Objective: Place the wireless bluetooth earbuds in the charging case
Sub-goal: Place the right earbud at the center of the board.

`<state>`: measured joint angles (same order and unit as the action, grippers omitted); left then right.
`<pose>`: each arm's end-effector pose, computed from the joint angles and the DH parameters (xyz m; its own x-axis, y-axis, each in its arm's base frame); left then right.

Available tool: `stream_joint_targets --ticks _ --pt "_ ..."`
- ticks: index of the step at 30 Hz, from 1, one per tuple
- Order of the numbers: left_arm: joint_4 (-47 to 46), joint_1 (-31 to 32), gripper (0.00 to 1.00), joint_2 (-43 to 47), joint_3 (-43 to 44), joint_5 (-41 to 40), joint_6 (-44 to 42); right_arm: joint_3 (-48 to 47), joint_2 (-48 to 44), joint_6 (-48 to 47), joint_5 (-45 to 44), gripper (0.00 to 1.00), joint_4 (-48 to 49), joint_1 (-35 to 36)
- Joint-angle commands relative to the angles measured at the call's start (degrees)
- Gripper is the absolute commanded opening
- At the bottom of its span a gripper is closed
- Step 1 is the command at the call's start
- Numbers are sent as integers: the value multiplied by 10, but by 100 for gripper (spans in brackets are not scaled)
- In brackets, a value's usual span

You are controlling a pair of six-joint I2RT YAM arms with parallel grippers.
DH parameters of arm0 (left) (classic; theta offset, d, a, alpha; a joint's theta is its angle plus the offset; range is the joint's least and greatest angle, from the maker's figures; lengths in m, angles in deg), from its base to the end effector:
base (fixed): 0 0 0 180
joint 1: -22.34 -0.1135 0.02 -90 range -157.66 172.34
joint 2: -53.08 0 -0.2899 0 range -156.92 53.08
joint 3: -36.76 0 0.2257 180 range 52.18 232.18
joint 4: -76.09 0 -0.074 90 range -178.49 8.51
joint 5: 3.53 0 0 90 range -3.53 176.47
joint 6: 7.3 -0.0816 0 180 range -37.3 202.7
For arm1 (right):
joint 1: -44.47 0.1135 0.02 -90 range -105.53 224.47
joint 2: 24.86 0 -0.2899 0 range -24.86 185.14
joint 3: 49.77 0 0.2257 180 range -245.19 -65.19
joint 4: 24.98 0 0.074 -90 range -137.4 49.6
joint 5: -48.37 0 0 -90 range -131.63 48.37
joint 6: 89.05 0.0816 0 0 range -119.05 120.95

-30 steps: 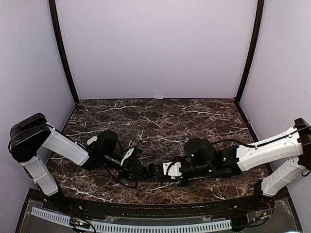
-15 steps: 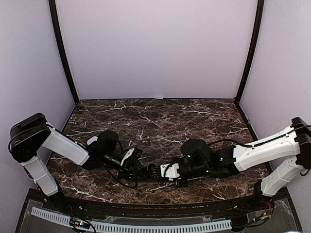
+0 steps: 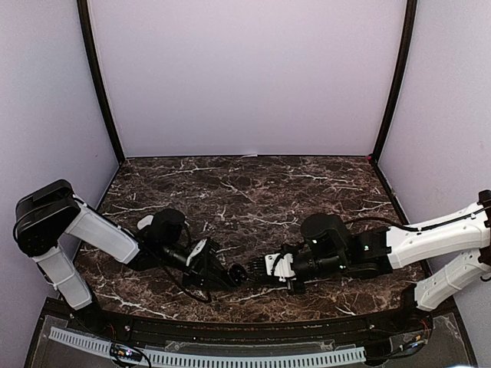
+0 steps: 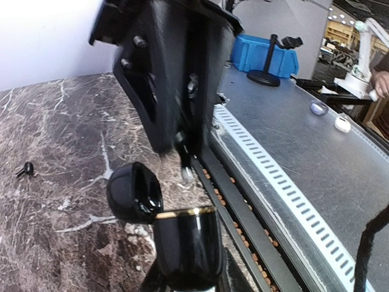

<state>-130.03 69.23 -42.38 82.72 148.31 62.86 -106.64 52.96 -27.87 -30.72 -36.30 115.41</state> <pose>0.1507 -0.2663 0.1858 0.0495 0.1815 -0.9822 0.9363 -0.3507 -0.0176 0.0833 0.2885 0.2339 0.3198 -0.5238 -0.7895 -0.9430 -0.0949 -0.3191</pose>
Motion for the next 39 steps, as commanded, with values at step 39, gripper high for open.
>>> stream_joint_targets --ticks 39 --pt "106 6 0 24 77 4 -67 -7 -67 28 -13 2 -37 27"
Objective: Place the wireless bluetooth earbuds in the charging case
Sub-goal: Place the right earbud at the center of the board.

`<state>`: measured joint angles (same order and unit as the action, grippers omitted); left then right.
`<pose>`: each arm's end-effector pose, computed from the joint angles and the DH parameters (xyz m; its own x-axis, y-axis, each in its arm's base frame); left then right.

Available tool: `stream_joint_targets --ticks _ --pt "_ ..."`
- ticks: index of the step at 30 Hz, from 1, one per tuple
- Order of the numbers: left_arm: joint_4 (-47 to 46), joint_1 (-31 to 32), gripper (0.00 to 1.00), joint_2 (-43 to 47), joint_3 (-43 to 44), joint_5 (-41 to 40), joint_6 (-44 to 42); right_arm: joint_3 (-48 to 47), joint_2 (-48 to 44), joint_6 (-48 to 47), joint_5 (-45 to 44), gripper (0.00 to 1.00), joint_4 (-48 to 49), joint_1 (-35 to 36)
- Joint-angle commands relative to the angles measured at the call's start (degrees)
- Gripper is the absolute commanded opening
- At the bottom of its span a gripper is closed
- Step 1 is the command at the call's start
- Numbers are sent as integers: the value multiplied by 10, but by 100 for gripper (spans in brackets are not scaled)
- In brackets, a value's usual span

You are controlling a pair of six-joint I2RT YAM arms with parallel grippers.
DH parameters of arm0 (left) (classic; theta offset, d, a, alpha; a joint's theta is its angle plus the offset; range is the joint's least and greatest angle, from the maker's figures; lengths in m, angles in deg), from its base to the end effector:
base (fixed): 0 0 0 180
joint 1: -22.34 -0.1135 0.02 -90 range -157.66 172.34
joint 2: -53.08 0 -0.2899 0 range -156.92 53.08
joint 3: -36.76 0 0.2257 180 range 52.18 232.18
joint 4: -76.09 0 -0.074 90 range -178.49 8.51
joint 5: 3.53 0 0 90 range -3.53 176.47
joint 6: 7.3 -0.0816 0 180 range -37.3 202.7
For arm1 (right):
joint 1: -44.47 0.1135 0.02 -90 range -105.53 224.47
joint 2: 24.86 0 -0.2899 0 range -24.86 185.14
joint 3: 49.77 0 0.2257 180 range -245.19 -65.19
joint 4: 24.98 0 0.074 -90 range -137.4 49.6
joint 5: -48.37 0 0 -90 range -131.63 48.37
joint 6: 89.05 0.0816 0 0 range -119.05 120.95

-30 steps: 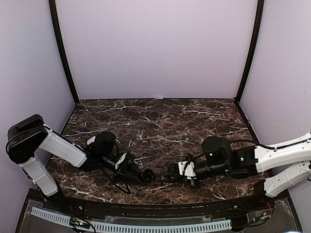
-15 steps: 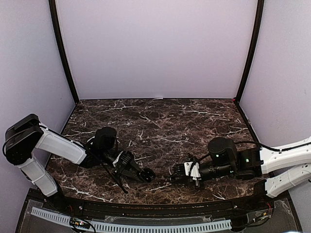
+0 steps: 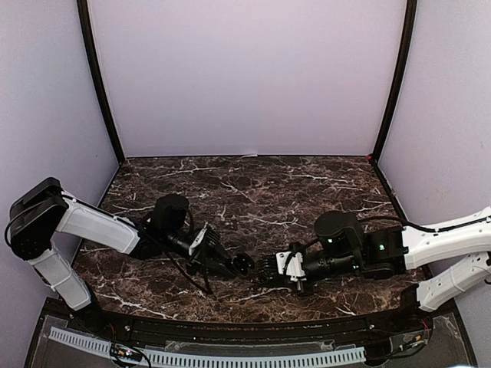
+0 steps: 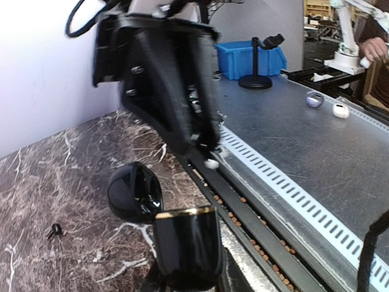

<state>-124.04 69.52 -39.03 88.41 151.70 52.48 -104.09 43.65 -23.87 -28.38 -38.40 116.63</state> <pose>0.1522 -0.2732 0.2192 0.2419 0.0492 -0.9691 0.8845 -0.4218 0.1994 0.0645 0.2614 0.2568 0.2862 -0.4444 -0.8489 -0.9571 -0.0900 -0.2756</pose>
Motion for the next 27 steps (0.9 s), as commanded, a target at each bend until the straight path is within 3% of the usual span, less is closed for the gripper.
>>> stream_joint_targets --ticks 1,12,27 --pt "53 4 0 -10 21 -30 39 -41 36 -15 -46 2 -21 17" --pt "82 4 0 -6 20 -27 43 -111 97 -64 -128 1 -100 32" --pt "90 3 0 -11 23 -12 53 -137 132 -82 -153 1 -121 40"
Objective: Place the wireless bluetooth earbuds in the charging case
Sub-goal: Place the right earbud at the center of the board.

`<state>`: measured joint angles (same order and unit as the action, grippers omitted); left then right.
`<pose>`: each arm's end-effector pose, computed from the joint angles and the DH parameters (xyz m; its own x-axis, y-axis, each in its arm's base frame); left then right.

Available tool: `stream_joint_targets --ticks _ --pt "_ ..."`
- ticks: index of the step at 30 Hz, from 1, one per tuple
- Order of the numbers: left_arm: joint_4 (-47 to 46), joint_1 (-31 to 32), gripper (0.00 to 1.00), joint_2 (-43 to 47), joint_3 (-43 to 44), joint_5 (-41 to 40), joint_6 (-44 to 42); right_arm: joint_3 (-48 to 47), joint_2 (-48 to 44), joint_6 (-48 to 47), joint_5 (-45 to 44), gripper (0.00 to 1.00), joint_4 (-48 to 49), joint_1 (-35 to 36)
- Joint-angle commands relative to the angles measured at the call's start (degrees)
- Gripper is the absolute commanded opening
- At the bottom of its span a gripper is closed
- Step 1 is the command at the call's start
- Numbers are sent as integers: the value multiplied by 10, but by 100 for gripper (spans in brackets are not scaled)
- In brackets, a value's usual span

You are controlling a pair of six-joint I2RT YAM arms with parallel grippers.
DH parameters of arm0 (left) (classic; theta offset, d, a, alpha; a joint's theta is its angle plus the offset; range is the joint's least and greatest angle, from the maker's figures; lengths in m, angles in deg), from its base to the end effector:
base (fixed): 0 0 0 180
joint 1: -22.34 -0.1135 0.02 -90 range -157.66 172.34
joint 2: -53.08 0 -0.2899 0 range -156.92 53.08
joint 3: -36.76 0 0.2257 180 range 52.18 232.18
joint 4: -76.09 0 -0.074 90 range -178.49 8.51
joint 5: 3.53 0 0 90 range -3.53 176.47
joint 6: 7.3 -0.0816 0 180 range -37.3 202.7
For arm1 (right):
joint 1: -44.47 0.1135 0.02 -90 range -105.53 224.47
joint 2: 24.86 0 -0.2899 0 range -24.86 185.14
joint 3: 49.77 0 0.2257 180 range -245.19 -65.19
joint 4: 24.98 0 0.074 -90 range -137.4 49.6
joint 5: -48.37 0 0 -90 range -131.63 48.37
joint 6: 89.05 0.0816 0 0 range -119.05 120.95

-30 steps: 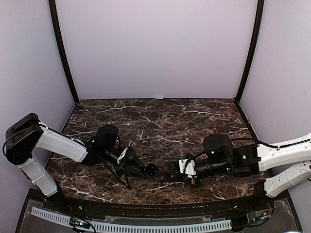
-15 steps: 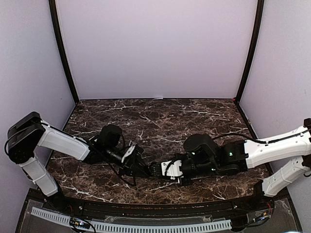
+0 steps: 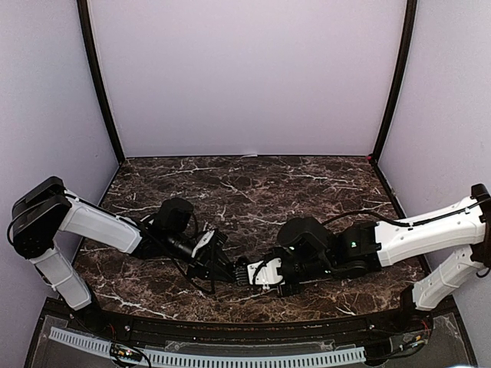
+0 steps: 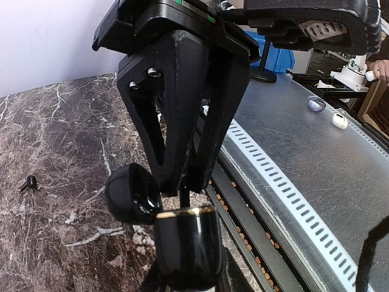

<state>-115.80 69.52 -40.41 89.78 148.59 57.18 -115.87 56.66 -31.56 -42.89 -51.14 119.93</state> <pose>0.1563 -0.2748 0.2027 0.0816 0.2083 -0.9747 0.9257 -0.3781 -0.0033 0.0799 0.3008 0.2370 0.3774 -0.6852 -0.6230 -0.9022 -0.1202 -0.4143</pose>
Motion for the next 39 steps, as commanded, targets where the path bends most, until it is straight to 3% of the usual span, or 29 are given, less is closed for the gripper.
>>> stream_joint_targets --ticks 1,10,14,18,22,30,39 --pt "8 3 0 2 9 18 5 -18 0 -5 -7 1 7 8" --pt "1 2 0 7 -3 -2 4 21 -30 6 5 1 35 7" --pt "-66 -11 0 21 -36 -14 46 101 -52 35 44 1 139 -8" --pt "-164 -43 0 44 -83 -16 115 181 -54 107 102 1 304 -58" --pt "-233 -72 0 71 -123 -20 179 222 -14 174 109 1 420 -90" --pt "-248 -89 0 112 -163 -54 207 257 112 239 49 2 583 -106" --pt "-245 -93 0 131 -175 -61 201 266 190 254 32 6 650 -110"
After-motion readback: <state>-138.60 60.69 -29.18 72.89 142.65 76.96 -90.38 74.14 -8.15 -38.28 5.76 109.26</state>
